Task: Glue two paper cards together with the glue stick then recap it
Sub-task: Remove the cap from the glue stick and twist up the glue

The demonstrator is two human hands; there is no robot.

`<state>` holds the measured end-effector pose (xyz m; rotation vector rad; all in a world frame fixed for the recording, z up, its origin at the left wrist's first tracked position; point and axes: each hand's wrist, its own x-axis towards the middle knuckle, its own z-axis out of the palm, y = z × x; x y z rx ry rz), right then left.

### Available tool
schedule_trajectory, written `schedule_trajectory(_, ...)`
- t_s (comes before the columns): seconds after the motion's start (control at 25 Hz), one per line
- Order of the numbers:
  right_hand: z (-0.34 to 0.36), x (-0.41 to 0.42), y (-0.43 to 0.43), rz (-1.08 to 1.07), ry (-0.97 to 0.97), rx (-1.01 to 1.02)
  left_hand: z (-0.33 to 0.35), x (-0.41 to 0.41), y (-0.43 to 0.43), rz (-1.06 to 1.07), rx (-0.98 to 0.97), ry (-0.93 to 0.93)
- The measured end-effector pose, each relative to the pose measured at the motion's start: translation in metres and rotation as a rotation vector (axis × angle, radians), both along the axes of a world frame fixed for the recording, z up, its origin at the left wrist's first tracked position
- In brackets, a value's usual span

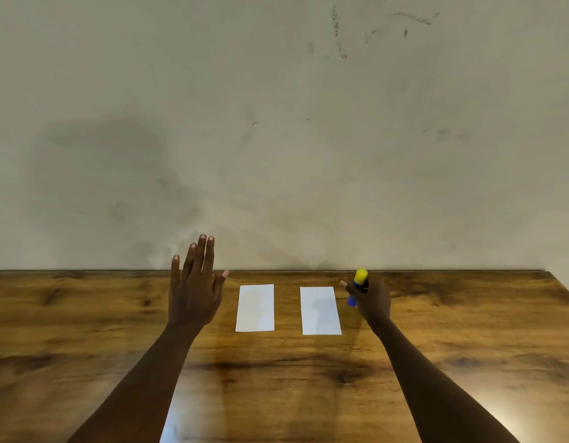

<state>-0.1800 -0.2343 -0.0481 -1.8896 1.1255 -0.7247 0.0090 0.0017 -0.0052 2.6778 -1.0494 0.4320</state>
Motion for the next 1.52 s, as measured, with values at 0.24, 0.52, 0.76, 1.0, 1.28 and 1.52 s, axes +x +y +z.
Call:
schedule_trajectory(0.24,0.072,0.027,0.018,0.238,-0.167,-0.04,0.041,0.002,-0.019,-0.036,-0.116,0.052)
schedule_trajectory(0.52,0.176,0.04,0.044,0.346,-0.374,-0.225,0.117,-0.015,-0.027,-0.104,-0.369,0.057)
schedule_trajectory(0.76,0.254,0.038,0.075,0.407,-0.549,-0.273,0.209,-0.055,-0.036,-0.168,-0.92,0.326)
schedule_trajectory(1.0,0.308,0.038,0.11,0.483,-0.641,-0.268,0.297,-0.104,-0.031,-0.431,-1.255,0.923)
schedule_trajectory(1.28,0.334,0.034,0.131,0.497,-0.648,-0.346,0.327,-0.114,-0.019,-0.315,-1.216,0.643)
schedule_trajectory(1.52,0.327,0.028,0.141,0.51,-0.702,-0.32,0.325,-0.113,-0.016,-0.355,-1.235,0.808)
